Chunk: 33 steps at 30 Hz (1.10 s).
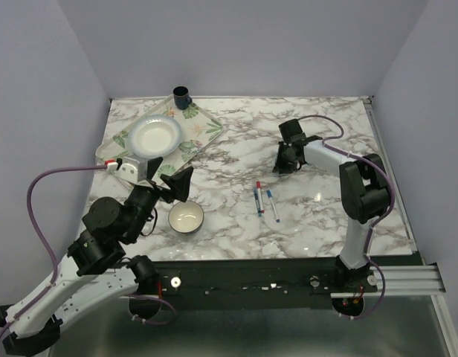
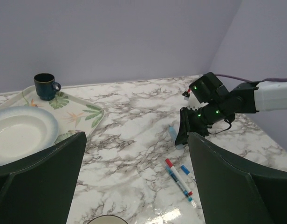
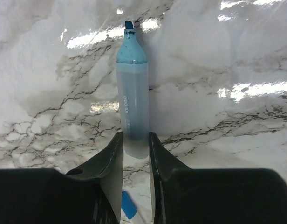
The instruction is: Insert the pens into the pen caps
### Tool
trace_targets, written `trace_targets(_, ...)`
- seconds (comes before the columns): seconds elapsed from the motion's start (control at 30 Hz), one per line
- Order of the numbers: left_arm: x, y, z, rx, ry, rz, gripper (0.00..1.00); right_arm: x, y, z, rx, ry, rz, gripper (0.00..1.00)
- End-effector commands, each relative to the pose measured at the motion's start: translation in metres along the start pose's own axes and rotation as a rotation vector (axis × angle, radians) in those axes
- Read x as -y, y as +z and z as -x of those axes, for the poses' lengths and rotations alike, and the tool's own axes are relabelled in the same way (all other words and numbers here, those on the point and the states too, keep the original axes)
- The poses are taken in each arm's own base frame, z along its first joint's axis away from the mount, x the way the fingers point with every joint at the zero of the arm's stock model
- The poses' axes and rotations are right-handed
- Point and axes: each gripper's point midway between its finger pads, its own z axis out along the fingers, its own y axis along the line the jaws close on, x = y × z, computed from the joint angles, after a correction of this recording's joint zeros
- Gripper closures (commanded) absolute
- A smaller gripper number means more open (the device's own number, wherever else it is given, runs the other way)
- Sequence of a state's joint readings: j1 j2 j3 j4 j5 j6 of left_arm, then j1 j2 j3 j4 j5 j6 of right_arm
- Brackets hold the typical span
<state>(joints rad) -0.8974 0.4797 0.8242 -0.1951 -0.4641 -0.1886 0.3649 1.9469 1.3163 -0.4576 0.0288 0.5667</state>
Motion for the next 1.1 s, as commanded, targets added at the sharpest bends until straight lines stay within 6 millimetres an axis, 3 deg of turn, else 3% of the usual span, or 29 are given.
trace_targets(0.0, -0.002, -0.002, 0.004, -0.014, -0.008, 0.015, 0.02, 0.031, 0.011, -0.051, -0.137, -0.064, -0.13, 0.91)
trace_targets(0.07, 0.001, -0.001, -0.003, -0.058, -0.013, 0.009, 0.02, 0.03, 0.016, -0.049, -0.146, -0.074, -0.14, 0.82)
trace_targets(0.1, 0.003, 0.001, -0.008, -0.08, -0.018, 0.006, 0.02, 0.031, 0.019, -0.049, -0.153, -0.071, -0.147, 0.72)
trace_targets(0.17, 0.008, 0.001, -0.019, -0.12, -0.046, -0.014, 0.02, 0.033, 0.017, -0.042, -0.139, -0.072, -0.186, 0.66)
trace_targets(0.27, 0.012, 0.0, -0.028, -0.14, -0.081, -0.028, 0.03, 0.03, 0.017, -0.039, -0.145, -0.084, -0.203, 0.64)
trace_targets(0.47, 0.009, -0.007, -0.022, -0.106, -0.118, -0.027, 0.03, 0.028, 0.02, -0.038, -0.162, -0.111, -0.207, 0.62)
trace_targets(0.57, 0.008, -0.007, -0.021, -0.111, -0.109, -0.024, 0.03, 0.028, 0.021, -0.035, -0.153, -0.117, -0.209, 0.79)
trace_targets(0.6, 0.009, -0.006, -0.023, -0.118, -0.108, -0.024, 0.03, 0.026, 0.021, -0.033, -0.147, -0.121, -0.203, 0.91)
trace_targets(0.67, 0.011, -0.005, -0.025, -0.131, -0.113, -0.027, 0.03, 0.021, 0.015, -0.025, -0.128, -0.145, -0.183, 0.99)
trace_targets(0.83, 0.023, 0.006, -0.057, -0.254, -0.234, 0.001, 0.09, -0.01, -0.041, 0.014, 0.039, -0.153, -0.033, 0.99)
trace_targets(0.87, 0.029, 0.009, -0.057, -0.258, -0.261, -0.013, 0.09, -0.016, -0.066, 0.014, 0.077, -0.155, 0.026, 0.99)
trace_targets(0.9, 0.033, 0.013, -0.064, -0.28, -0.278, -0.015, 0.1, -0.029, -0.077, 0.019, 0.13, -0.164, 0.095, 0.99)
trace_targets(1.07, 0.056, 0.031, -0.06, -0.268, -0.393, -0.071, 0.14, -0.063, -0.136, -0.001, 0.271, -0.18, 0.403, 0.99)
